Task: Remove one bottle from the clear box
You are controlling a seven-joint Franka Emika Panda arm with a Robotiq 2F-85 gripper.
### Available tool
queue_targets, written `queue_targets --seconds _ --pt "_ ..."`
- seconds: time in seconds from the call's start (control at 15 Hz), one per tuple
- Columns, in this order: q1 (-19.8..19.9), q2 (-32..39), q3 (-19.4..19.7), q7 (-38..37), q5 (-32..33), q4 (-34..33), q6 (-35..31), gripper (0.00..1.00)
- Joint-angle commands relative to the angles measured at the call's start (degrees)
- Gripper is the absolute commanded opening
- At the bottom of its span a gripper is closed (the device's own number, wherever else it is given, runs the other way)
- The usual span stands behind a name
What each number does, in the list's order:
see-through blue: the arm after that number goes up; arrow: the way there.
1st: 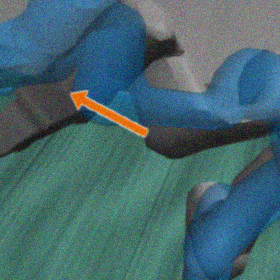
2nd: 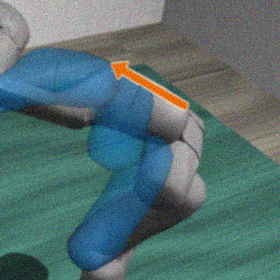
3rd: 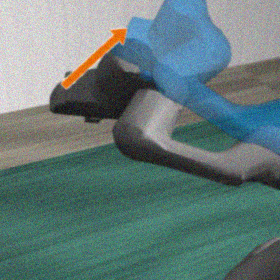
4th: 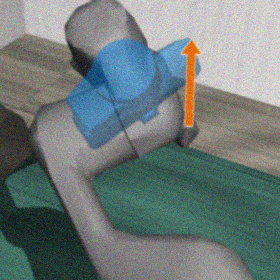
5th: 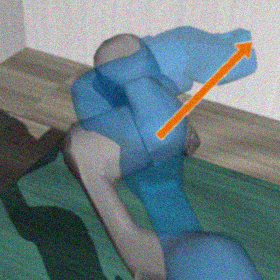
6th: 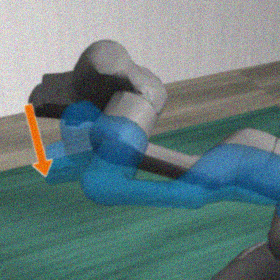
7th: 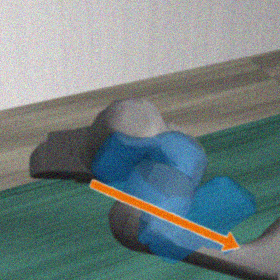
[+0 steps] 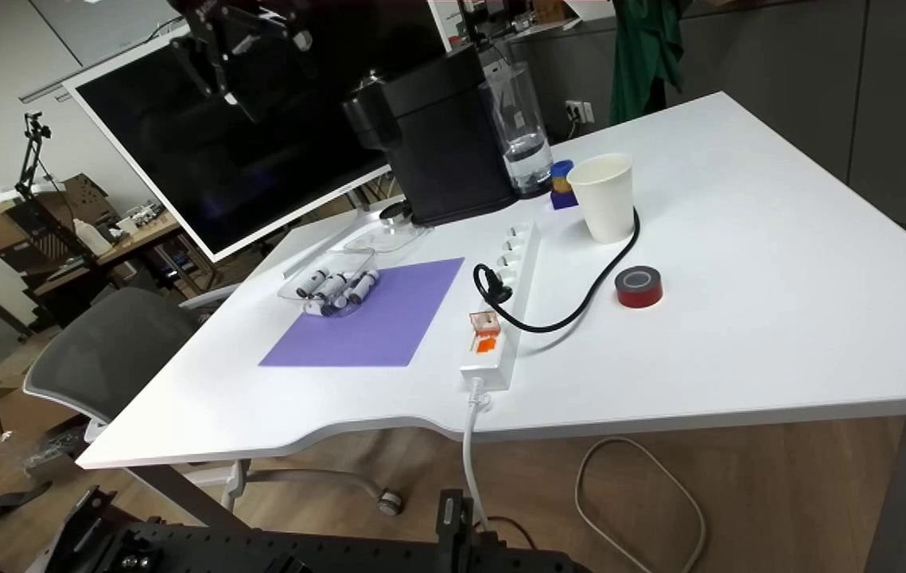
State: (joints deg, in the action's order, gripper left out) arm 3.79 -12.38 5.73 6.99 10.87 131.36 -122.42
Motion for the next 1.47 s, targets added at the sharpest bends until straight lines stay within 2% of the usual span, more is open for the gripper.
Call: queue_targets --seconds 0.0,0.33,0.73,0.8,0.87,1.13,1.27,1.4 --pt "-0.1 11.1 -2.9 -10.1 2.4 -4.7 -6.5 1.00" --pt "-2.8 23.8 -4.7 -14.9 0.8 -10.0 -7.7 1.00" --pt "-6.2 34.2 -6.3 -13.6 -3.4 -17.0 -6.7 1.00" --pt "-6.3 35.1 -6.8 -12.7 -4.9 -17.9 -6.1 1.00" --pt "-6.4 32.8 -5.9 -12.6 -3.5 -14.1 -8.6 1.00" --pt "-7.0 35.1 -6.4 -12.6 -4.5 -16.5 -7.9 1.00" --pt "-7.5 35.9 -6.1 -14.1 -3.8 -16.3 -11.1 1.00" --pt "-8.5 37.8 -6.3 -15.8 -3.9 -16.1 -17.1 1.00"
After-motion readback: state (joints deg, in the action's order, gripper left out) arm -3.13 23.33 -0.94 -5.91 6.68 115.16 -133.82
